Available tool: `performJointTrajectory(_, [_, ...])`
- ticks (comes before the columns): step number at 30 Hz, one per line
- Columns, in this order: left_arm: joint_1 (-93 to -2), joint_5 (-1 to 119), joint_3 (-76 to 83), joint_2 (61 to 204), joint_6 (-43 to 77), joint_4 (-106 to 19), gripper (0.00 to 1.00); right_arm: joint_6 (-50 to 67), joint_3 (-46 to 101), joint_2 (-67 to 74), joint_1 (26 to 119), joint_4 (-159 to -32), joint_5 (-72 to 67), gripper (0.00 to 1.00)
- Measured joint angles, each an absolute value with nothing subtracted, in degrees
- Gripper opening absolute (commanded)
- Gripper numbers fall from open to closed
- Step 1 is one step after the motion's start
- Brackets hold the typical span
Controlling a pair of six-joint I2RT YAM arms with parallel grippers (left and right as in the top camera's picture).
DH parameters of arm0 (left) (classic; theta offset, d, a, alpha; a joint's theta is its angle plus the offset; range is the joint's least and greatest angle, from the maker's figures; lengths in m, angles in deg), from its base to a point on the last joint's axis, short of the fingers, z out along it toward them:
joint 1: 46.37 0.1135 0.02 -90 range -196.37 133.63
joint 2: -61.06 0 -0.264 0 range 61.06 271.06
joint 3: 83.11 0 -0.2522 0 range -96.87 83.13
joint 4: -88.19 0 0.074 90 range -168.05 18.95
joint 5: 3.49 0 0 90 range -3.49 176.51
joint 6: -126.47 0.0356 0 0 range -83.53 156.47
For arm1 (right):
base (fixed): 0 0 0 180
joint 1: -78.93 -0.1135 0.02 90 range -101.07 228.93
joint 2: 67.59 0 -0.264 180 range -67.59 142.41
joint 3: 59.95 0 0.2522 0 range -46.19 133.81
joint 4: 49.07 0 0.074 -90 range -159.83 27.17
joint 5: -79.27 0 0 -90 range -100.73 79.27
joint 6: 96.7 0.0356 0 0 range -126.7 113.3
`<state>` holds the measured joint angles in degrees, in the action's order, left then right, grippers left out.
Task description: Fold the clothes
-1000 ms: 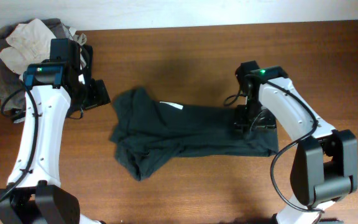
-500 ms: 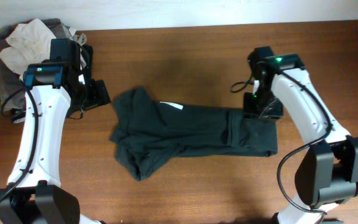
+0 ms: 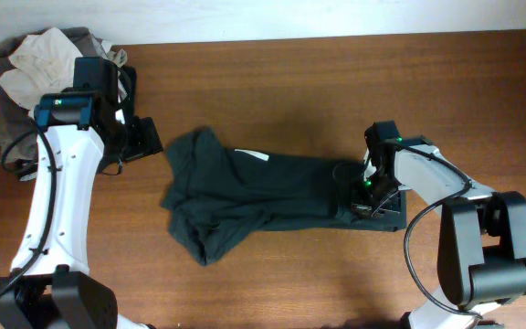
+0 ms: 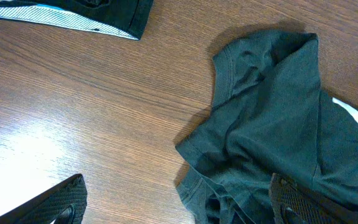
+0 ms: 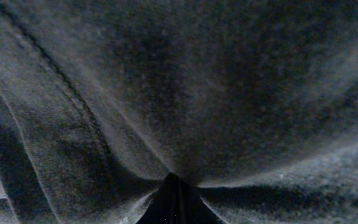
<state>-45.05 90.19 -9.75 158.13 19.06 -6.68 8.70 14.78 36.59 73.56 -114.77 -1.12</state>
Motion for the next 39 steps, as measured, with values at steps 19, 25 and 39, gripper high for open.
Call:
performJointTrajectory(19, [-45.05, 90.19, -9.73, 158.13, 19.06, -6.63, 0.93, 1.94, 32.86, 32.37, 93.69, -128.81, -3.24, 0.95])
performJointTrajectory(25, [-45.05, 90.17, -9.7, 158.13, 19.06, -6.46, 0.93, -7.02, 20.14, 32.65, 100.18, -117.2, 8.76, 0.96])
performJointTrajectory(39, [-45.05, 90.19, -9.7, 158.13, 19.06, -6.46, 0.94, -14.97, 7.92, 32.87, 101.45, -107.43, 24.06, 0.37])
